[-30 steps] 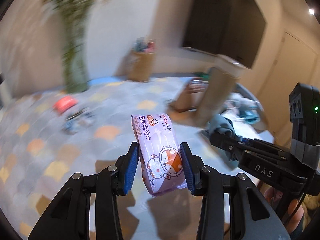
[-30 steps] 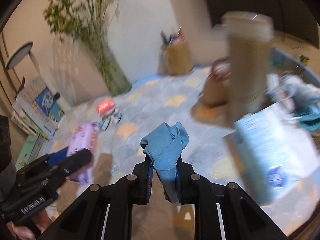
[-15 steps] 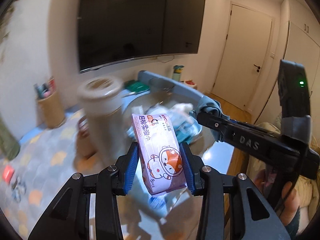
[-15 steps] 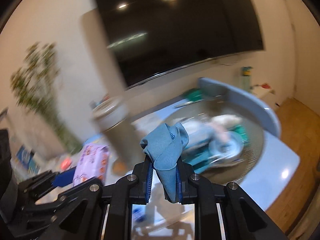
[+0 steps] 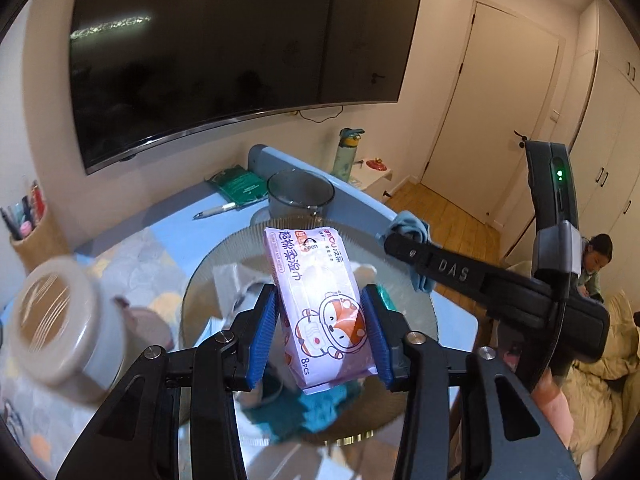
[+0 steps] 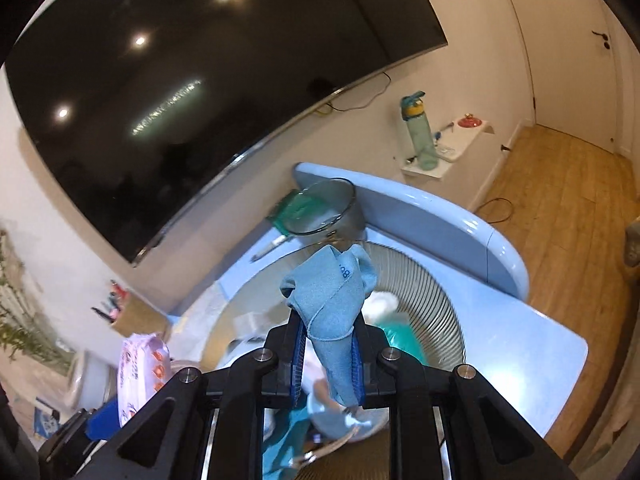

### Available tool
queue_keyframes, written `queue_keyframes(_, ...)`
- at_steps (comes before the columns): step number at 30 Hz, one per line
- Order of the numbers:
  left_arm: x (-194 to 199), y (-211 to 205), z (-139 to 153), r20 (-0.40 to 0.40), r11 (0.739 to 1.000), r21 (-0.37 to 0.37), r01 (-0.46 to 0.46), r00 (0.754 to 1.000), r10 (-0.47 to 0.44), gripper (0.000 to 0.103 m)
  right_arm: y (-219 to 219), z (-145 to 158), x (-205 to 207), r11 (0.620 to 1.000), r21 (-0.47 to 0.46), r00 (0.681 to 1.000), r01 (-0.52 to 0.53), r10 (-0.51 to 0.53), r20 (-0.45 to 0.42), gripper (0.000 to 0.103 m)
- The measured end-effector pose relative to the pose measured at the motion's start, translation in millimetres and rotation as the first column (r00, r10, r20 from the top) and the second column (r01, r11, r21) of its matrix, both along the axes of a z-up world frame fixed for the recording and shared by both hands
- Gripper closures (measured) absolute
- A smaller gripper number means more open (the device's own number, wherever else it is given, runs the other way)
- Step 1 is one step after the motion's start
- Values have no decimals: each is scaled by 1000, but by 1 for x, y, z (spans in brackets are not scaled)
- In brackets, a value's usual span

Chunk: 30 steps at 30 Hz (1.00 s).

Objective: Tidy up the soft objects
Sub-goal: 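Carry the wipes pack and blue cloth over the glass bowl with both grippers, then open both grippers to drop the wipes and cloth into the glass bowl, then return both grippers to the bed over the remaining items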

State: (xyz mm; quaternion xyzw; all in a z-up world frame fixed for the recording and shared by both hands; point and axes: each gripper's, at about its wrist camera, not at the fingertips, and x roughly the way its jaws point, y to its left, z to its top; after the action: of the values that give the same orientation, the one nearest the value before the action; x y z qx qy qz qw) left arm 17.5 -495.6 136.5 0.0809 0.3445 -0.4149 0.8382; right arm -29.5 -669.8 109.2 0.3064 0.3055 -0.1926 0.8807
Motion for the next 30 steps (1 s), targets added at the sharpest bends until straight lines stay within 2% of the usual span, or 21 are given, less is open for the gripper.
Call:
queue_keyframes(1, 2, -5, -2, 4, 1000, 18, 1, 1000, -1, 55, -1, -1, 2, 1000, -4, 1000, 0, 0, -15, 81)
queue_keyframes(3, 6, -8, -7, 7, 999, 29, -22, 1000, 21, 50, -4, -4, 7, 1000, -10, 999, -19, 18, -44, 75)
queue_keyframes(5, 9, -7, -9, -14, 1000, 14, -17, 1000, 17, 37, -2, -3, 6, 999, -43, 998, -26, 23, -65, 57)
queue_keyframes(6, 8, -3, -9, -26, 1000, -2, -14, 1000, 14, 30, -1, -2, 3, 998, -61, 998, -19, 15, -65, 42)
queue_keyframes(7, 8, 0, -9, -37, 1000, -17, -11, 999, 10, 28, -1, -2, 0, 998, -67, 998, -19, 15, -59, 39)
queue_keyframes(10, -1, 13, -3, -53, 998, -50, 24, 998, -27, 28, 4, 0, -11, 999, -40, 999, -36, 35, -27, 39)
queue_keyframes(14, -20, 36, 10, -9, 998, -53, 39, 999, -40, 28, 16, 6, -21, 997, -39, 998, -63, 63, -10, 39)
queue_keyframes(19, -41, 90, 30, 31, 996, -80, 40, 999, -38, 28, 48, 23, -45, 993, -50, 993, -109, 111, 39, 38)
queue_keyframes(23, -50, 144, 43, 77, 997, -72, 5, 997, 0, 28, 95, 39, -62, 979, -100, 981, -177, 184, 64, 33)
queue_keyframes(26, -51, 185, 54, 135, 998, -28, -56, 989, 59, 28, 137, 55, -65, 957, -159, 962, -241, 257, 89, 29)
queue_keyframes(30, -45, 257, 72, 170, 983, -48, -174, 969, 180, 28, 205, 81, -58, 900, -230, 907, -370, 403, 122, 29)
